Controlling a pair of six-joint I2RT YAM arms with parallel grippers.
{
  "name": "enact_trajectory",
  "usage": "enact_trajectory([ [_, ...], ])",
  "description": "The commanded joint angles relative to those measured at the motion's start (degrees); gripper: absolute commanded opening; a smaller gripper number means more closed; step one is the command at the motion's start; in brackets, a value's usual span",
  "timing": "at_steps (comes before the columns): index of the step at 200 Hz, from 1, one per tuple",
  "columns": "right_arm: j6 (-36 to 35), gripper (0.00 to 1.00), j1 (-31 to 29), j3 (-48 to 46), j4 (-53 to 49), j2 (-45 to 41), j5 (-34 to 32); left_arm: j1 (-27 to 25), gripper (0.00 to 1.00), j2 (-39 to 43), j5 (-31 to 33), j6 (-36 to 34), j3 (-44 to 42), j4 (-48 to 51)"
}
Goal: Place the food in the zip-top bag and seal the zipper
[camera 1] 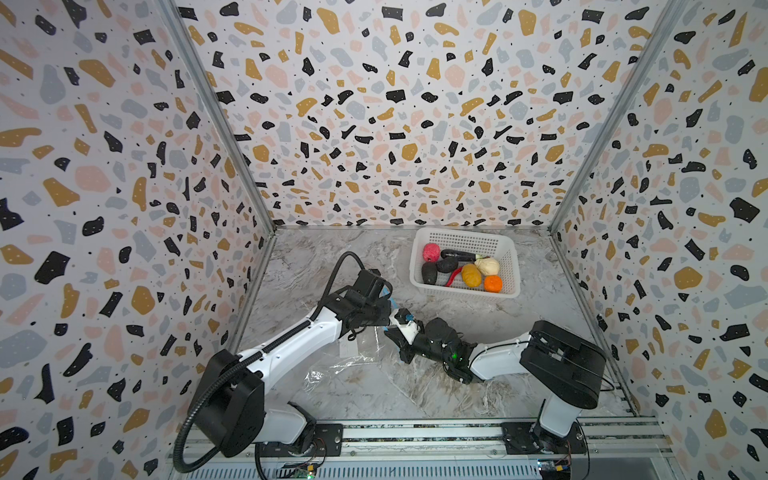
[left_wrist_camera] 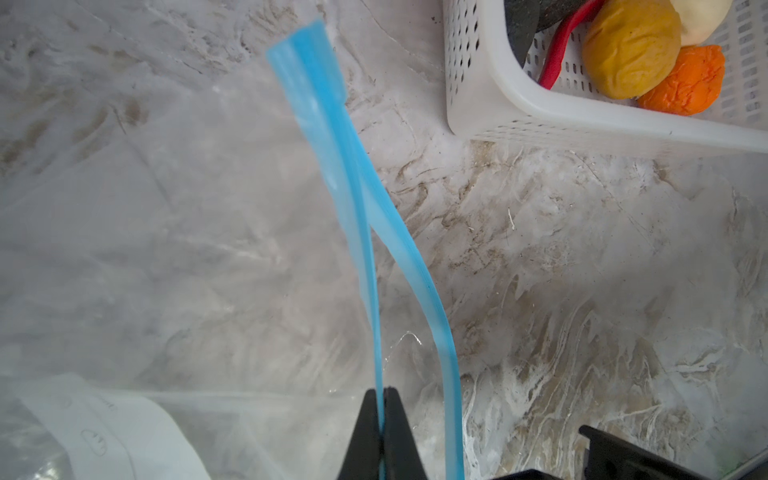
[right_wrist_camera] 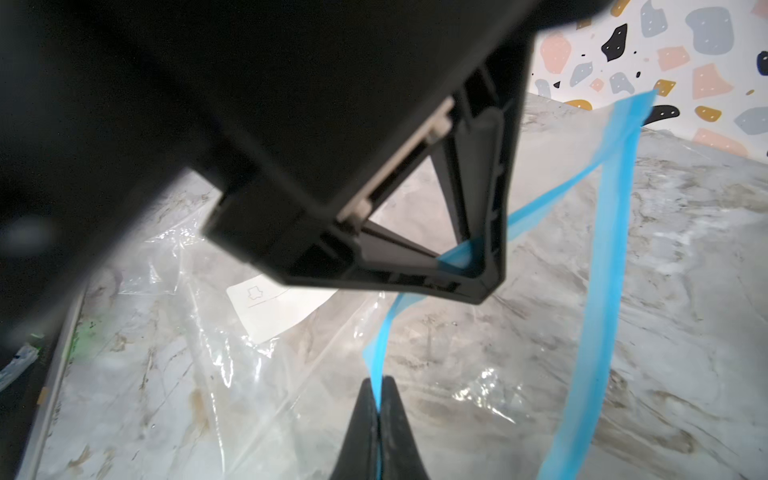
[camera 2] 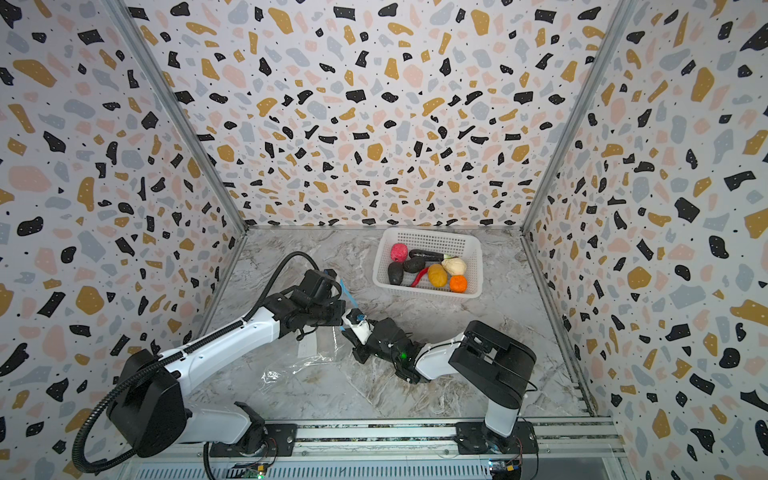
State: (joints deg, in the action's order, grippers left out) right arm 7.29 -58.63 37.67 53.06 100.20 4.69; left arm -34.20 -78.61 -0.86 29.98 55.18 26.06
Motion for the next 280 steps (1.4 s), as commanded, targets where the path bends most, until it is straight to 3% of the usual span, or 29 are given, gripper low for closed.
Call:
enact_trajectory([
  [1, 1.4, 0.04, -0.2, 1.6, -1.2, -1.2, -0.4, -0.3, 0.00, 1.5, 1.0, -1.0, 1.5, 1.1],
  [28, 5.7, 0.28, 0.2, 3.0, -8.9, -4.6, 0.7, -0.2, 0.00, 2.0, 0.8, -1.3, 1.4, 1.1],
  [51, 12.4, 0.35, 3.1, 2.5, -17.0, -10.5, 1.1, -0.2, 0.00, 1.8, 0.6, -2.2, 1.9, 1.7],
  [73, 16.8, 0.38, 7.5, 3.1, -20.7, -11.9, 2.4, -0.2, 0.00, 1.7, 0.2, -3.2, 2.5, 2.3],
  [114, 17.8, 0.42, 12.8, 13.2, -26.5, -3.7, 6.5, -0.2, 0.00, 2.3, 0.1, -5.2, 3.4, 4.1],
  [148, 16.8, 0.49, 13.6, 18.7, -28.3, 0.9, 9.1, -0.2, 0.00, 2.3, -0.6, -6.1, 4.3, 4.5],
  [245, 17.6, 0.50, 16.3, 22.5, -31.2, 7.0, 10.6, -0.2, 0.00, 1.3, -2.1, -9.8, 14.3, 14.8],
  [280, 16.4, 0.50, 16.6, 26.2, -36.3, 8.4, 10.6, -0.2, 0.00, 1.7, 0.4, -11.9, 15.8, 17.3],
])
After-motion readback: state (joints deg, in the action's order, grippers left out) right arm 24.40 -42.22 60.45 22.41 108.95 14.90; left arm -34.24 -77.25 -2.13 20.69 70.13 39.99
